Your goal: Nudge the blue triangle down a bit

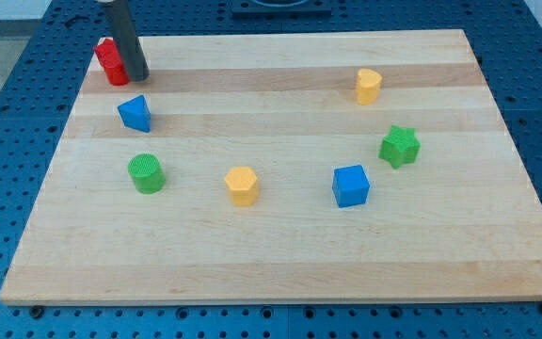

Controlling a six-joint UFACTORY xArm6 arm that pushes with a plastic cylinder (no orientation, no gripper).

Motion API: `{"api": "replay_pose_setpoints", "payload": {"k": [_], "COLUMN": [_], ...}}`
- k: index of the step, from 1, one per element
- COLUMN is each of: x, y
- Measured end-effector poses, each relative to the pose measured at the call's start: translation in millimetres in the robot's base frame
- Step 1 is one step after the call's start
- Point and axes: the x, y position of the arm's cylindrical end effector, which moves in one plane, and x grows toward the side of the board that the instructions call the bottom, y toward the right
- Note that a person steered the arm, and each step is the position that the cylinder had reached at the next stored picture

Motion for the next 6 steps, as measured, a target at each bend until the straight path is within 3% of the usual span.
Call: {"api": "replay_pose_setpoints", "payload": {"k": [2, 4, 6], "x": [-1, 12, 90], "y": [-19, -2, -6]}}
